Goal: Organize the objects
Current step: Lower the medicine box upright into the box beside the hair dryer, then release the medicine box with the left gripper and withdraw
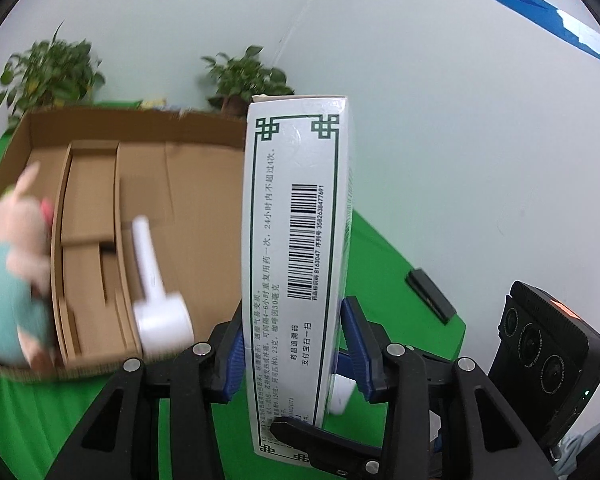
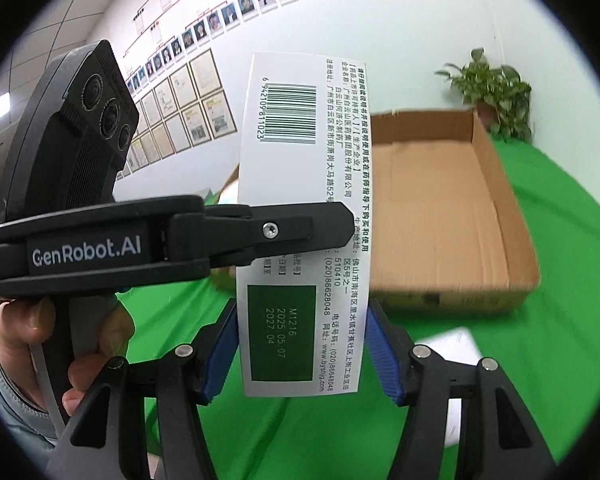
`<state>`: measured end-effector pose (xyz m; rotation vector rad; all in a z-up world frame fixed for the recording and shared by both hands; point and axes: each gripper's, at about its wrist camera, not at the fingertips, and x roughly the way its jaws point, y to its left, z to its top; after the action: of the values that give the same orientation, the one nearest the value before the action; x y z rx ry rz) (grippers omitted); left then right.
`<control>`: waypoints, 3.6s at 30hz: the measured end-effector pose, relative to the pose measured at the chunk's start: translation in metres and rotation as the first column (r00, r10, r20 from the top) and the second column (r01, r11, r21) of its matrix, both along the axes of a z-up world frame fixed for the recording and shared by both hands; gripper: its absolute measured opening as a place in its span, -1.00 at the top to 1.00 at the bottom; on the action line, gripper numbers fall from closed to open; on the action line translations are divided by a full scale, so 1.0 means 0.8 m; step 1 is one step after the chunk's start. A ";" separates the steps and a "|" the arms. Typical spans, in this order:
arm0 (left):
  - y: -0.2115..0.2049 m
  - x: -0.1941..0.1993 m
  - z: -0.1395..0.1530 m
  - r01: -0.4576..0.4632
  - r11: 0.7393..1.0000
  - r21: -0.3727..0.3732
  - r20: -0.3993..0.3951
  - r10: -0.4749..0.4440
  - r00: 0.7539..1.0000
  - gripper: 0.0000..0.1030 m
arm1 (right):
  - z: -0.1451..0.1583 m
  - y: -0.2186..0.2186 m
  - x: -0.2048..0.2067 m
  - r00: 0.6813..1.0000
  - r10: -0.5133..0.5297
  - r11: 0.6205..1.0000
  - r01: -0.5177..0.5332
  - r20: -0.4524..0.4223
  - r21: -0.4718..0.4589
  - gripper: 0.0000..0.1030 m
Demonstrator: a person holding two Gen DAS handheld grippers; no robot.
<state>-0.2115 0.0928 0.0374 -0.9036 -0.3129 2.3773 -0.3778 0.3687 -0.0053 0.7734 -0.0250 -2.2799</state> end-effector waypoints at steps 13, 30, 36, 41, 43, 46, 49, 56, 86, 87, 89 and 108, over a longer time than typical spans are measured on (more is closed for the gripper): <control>0.014 -0.124 0.049 0.014 0.999 -0.044 -0.016 -0.015 1.000 0.23 | 0.044 -0.009 -0.097 0.999 -0.011 1.000 0.012 0.033 -0.018 -0.15; 0.026 -0.250 -0.097 -0.027 0.995 -0.095 0.273 0.052 0.961 0.23 | -0.059 -0.019 -0.189 0.942 0.052 0.999 -0.053 0.331 -0.006 -0.15; 0.033 -0.275 -0.130 -0.033 0.996 -0.088 0.353 0.062 0.934 0.21 | -0.093 -0.017 -0.201 0.916 0.047 0.998 -0.055 0.399 0.009 -0.15; 0.033 -0.285 -0.137 -0.059 0.995 -0.082 0.389 0.087 0.917 0.14 | -0.100 -0.015 -0.199 0.913 0.043 0.998 -0.059 0.406 0.027 -0.15; 0.035 -0.284 -0.134 -0.069 0.991 -0.115 0.388 0.109 0.915 0.12 | -0.099 -0.019 -0.195 0.919 0.036 0.997 -0.060 0.392 0.049 -0.15; 0.032 -0.281 -0.128 -0.079 0.990 -0.118 0.393 0.119 0.912 0.11 | -0.100 -0.023 -0.191 0.924 0.019 0.996 -0.051 0.382 0.074 -0.15; 0.028 -0.276 -0.121 -0.090 0.987 -0.129 0.367 0.132 0.921 0.11 | -0.100 -0.025 -0.185 0.927 0.012 0.995 -0.050 0.375 0.090 -0.14; 0.006 -0.249 -0.098 -0.124 0.984 -0.129 0.300 0.157 0.941 0.11 | -0.106 -0.038 -0.185 0.925 -0.035 0.986 -0.031 0.377 0.166 -0.15; -0.063 -0.094 -0.068 -0.287 0.936 -0.201 0.055 0.304 0.951 -0.04 | -0.093 -0.026 -0.160 0.937 -0.168 0.968 0.098 0.305 0.232 -0.06; -0.063 -0.089 -0.066 -0.300 0.932 -0.204 0.040 0.314 0.949 -0.16 | -0.092 -0.027 -0.155 0.939 -0.166 0.967 0.095 0.300 0.236 -0.06; -0.063 -0.081 -0.064 -0.325 0.920 -0.217 0.001 0.333 0.943 -0.22 | -0.090 -0.023 -0.157 0.940 -0.160 0.970 0.094 0.301 0.223 -0.06; -0.050 0.033 -0.033 -0.575 0.781 -0.242 -0.355 0.481 0.802 -0.99 | -0.009 0.036 -0.051 0.969 -0.219 0.966 0.232 -0.115 0.111 -0.99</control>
<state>-0.1854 0.0530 0.0112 -0.6668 -0.0414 3.1243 -0.4186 0.3976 -0.0124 0.7480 0.0799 -2.5554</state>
